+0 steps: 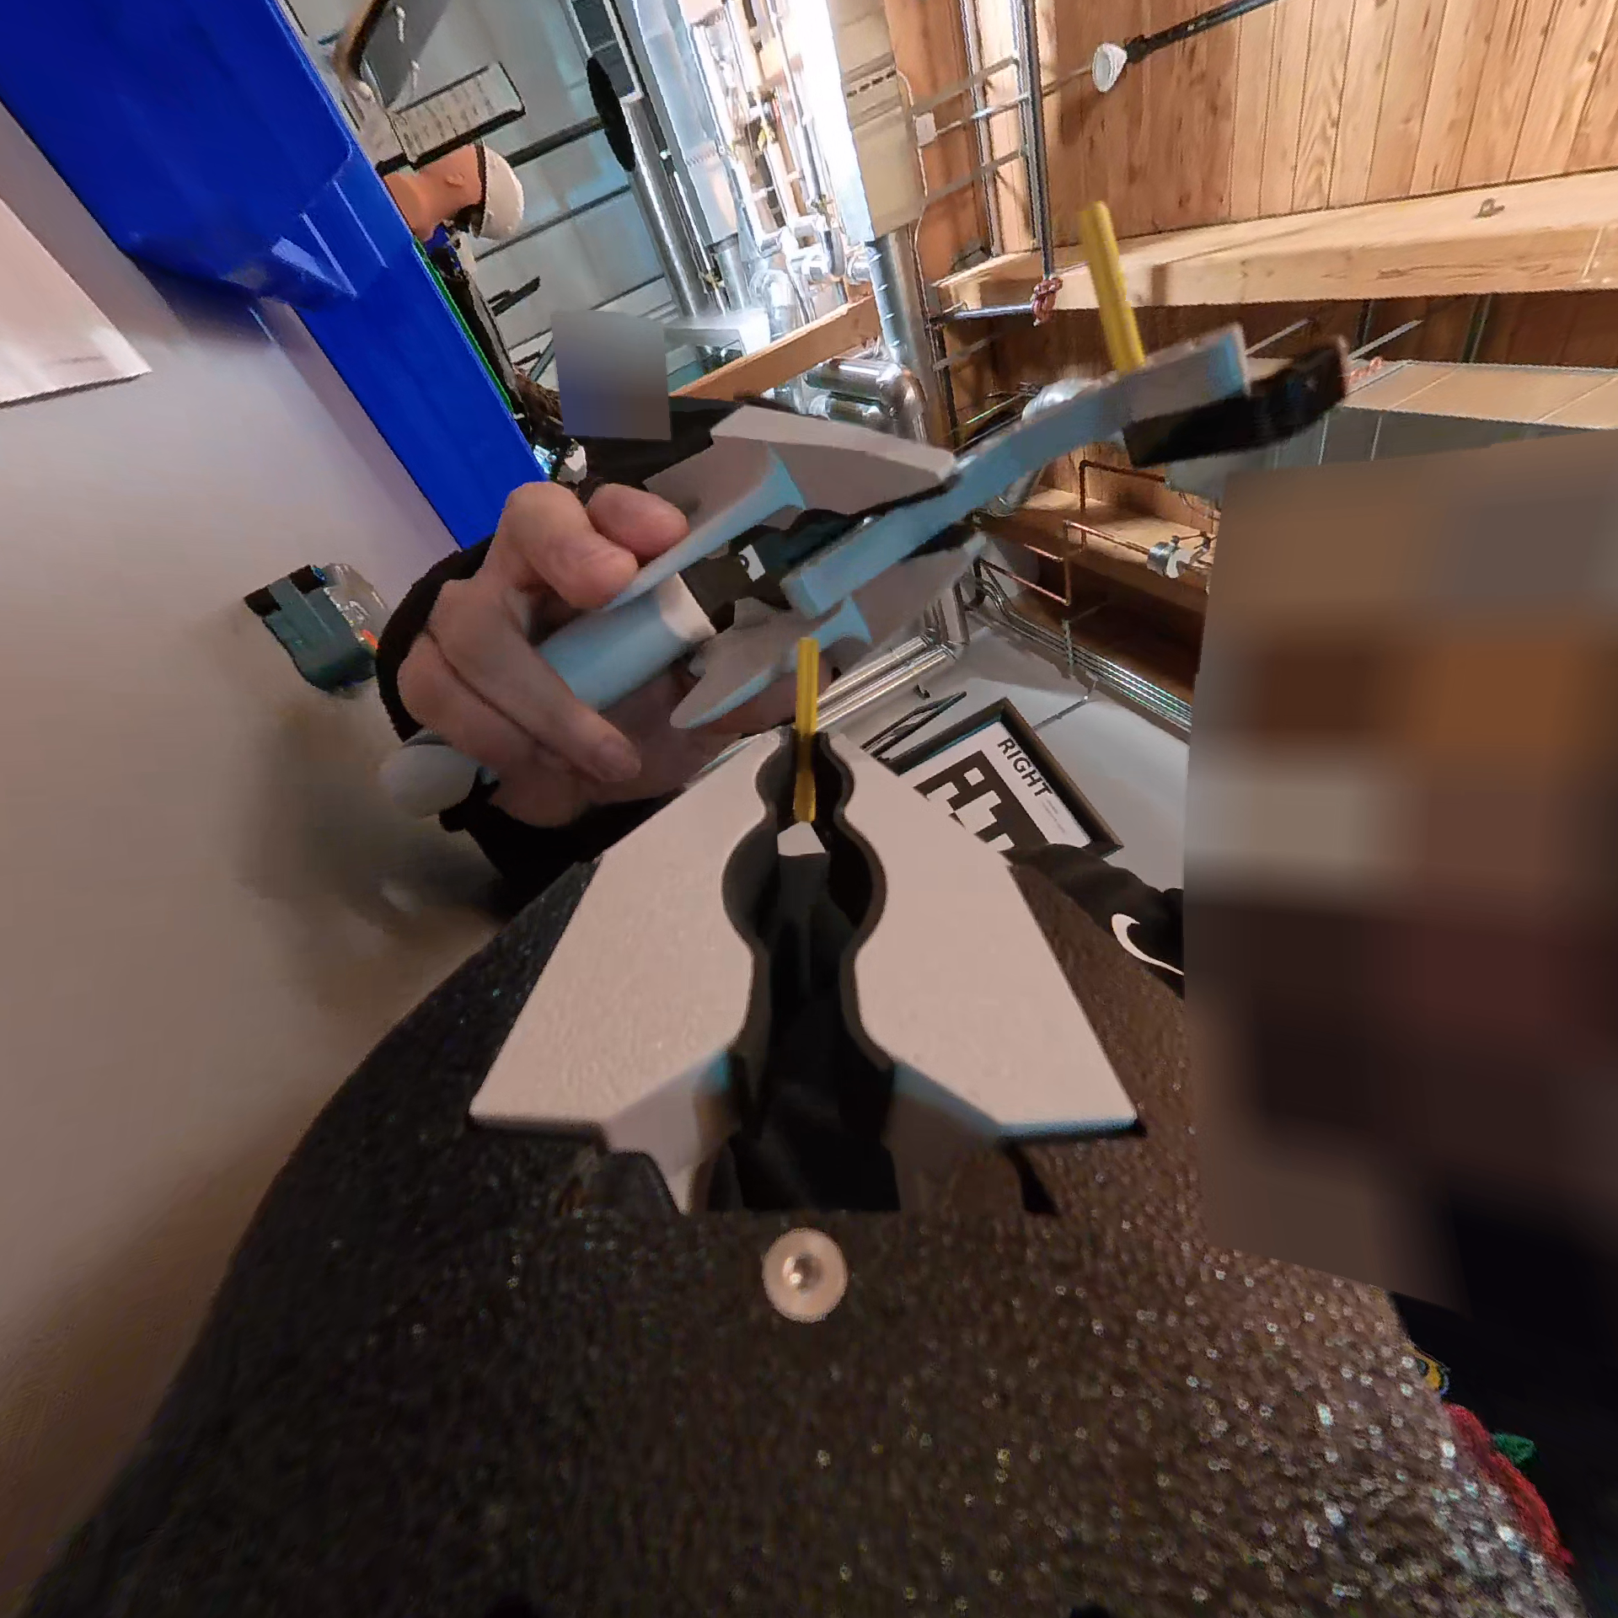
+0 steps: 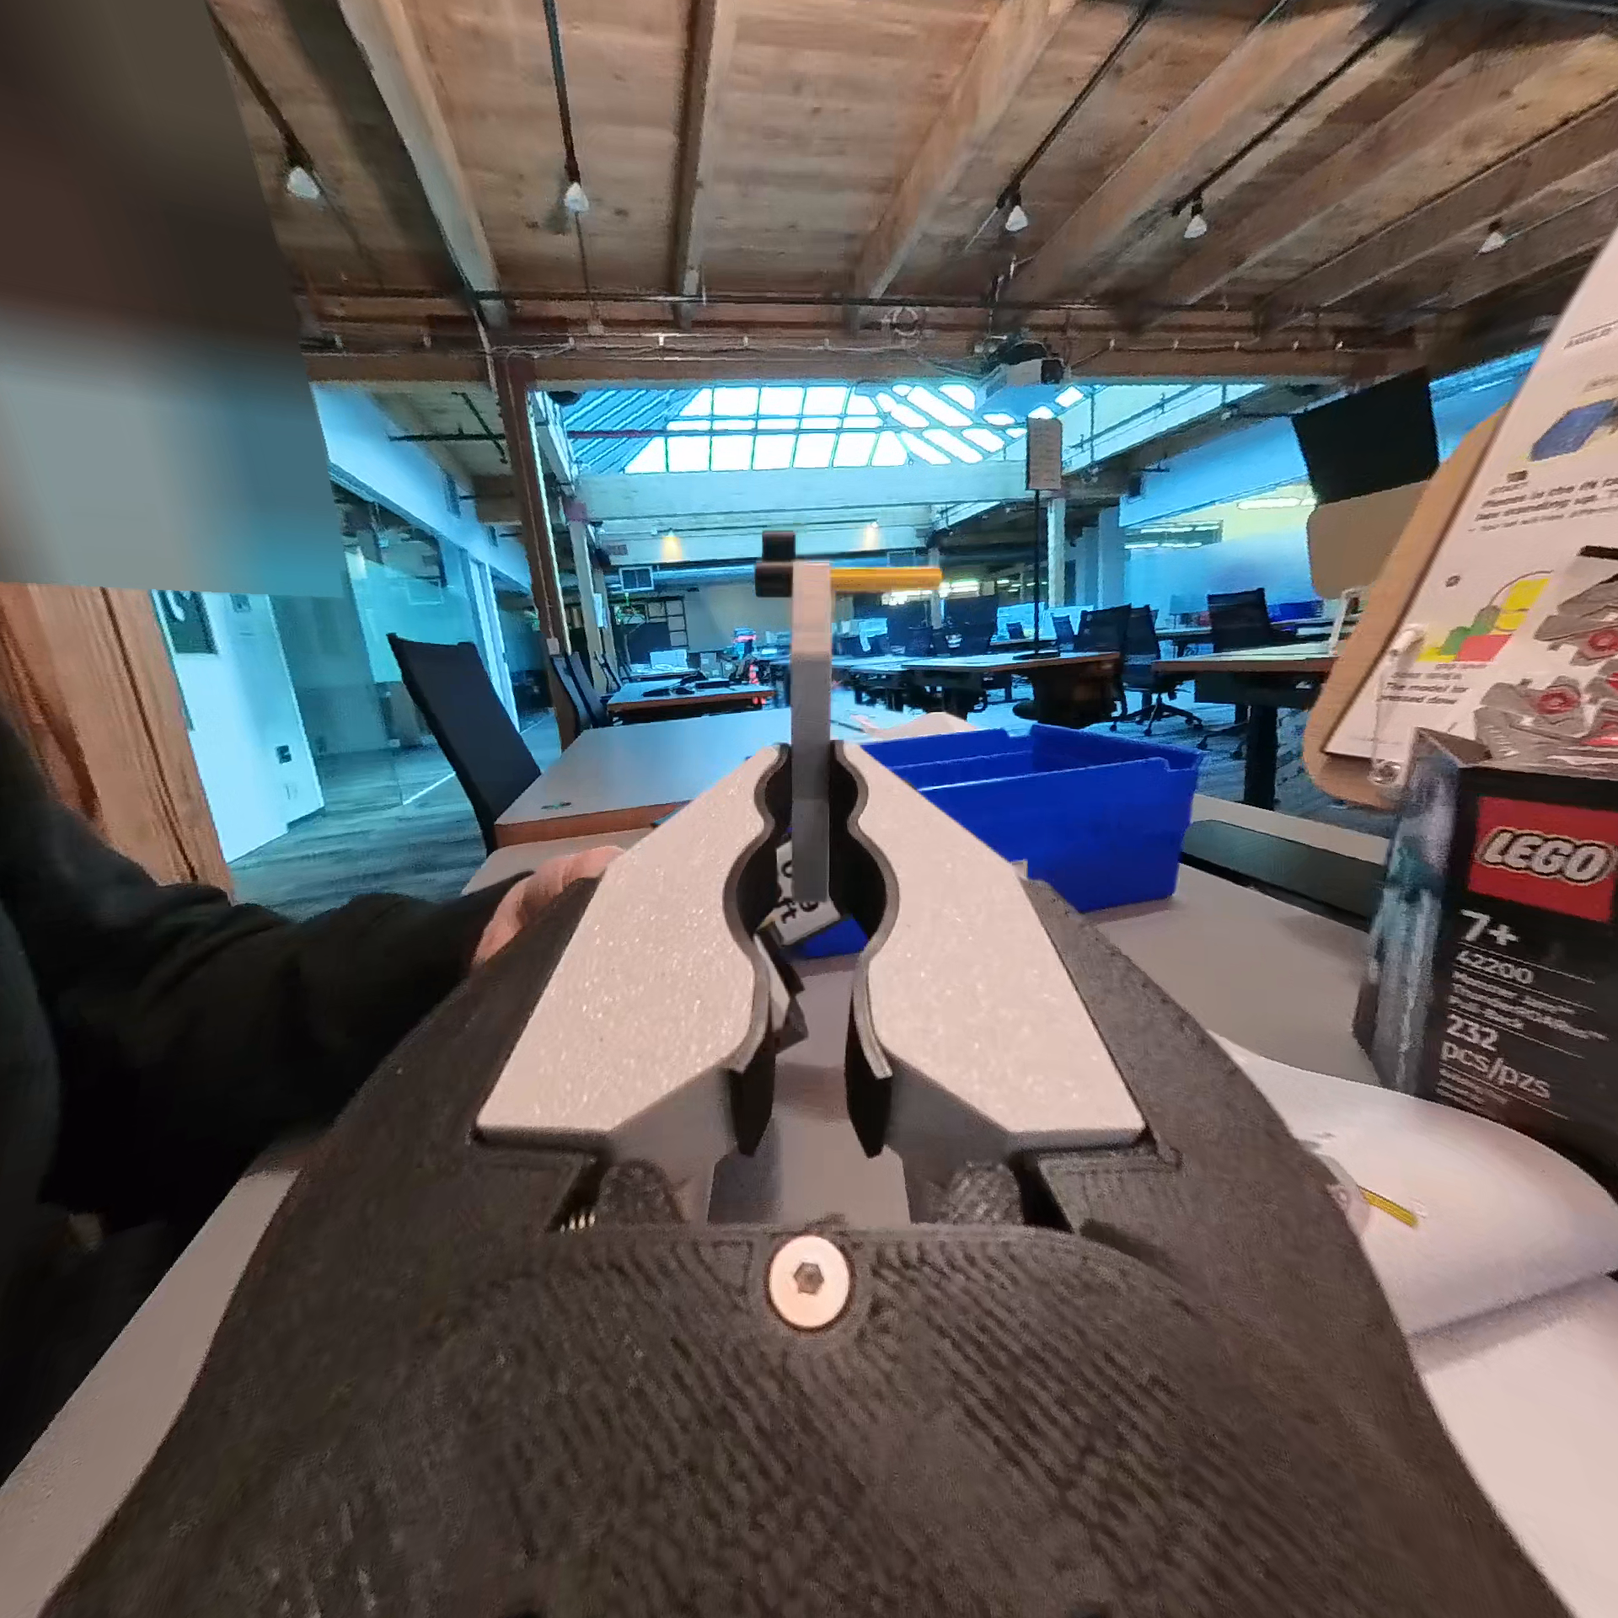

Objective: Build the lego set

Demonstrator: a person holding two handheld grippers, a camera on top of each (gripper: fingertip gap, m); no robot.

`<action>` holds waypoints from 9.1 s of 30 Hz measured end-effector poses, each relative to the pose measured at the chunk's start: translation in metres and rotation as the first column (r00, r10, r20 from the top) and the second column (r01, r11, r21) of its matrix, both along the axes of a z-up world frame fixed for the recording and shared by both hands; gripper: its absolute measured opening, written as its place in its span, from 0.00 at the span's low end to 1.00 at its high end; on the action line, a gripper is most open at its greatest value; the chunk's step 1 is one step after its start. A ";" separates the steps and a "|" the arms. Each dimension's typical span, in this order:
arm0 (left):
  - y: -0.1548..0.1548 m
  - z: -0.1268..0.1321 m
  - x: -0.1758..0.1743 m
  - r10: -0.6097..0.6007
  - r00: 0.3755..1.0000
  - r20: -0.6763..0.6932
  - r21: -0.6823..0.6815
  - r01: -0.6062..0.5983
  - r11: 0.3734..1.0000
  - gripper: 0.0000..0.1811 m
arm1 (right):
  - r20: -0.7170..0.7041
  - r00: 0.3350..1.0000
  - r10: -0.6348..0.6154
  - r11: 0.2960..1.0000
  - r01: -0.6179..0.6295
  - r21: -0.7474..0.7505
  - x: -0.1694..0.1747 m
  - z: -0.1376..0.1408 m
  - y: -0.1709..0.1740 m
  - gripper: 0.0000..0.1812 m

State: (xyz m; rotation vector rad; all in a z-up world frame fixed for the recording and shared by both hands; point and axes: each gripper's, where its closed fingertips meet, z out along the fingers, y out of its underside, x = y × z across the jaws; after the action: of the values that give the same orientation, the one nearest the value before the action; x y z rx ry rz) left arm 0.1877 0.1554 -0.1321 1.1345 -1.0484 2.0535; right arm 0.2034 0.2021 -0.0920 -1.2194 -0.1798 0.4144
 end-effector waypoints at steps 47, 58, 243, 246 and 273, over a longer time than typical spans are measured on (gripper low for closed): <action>0.043 -0.037 0.021 0.319 0.900 0.297 0.857 -0.398 0.328 0.01 | 0.060 0.952 -0.299 0.948 0.304 -0.092 0.026 -0.021 0.018 0.03; 0.054 -0.047 0.021 0.347 0.903 0.253 0.867 -0.371 0.333 0.01 | 0.081 0.944 -0.319 0.937 0.327 -0.122 0.021 -0.035 0.029 0.03; 0.073 -0.021 0.028 0.470 0.872 0.136 0.514 -0.467 0.719 0.01 | -0.280 0.934 -0.222 0.967 0.176 -0.182 0.044 -0.036 0.021 0.04; 0.069 -0.031 0.026 0.430 0.893 0.129 0.574 -0.421 0.702 0.01 | -0.245 0.932 -0.265 0.960 0.232 -0.156 0.050 -0.034 0.015 0.03; 0.041 -0.121 -0.046 -0.166 0.984 -0.060 0.984 0.086 0.155 0.00 | -0.333 0.943 -0.007 0.596 -0.264 -0.759 -0.016 -0.140 0.024 0.03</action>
State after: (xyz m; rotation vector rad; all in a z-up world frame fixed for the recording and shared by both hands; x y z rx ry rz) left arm 0.1417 0.1961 -0.2533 1.4123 -2.6368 1.0086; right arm 0.1875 0.2257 -0.2321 -2.0228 0.2276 0.8705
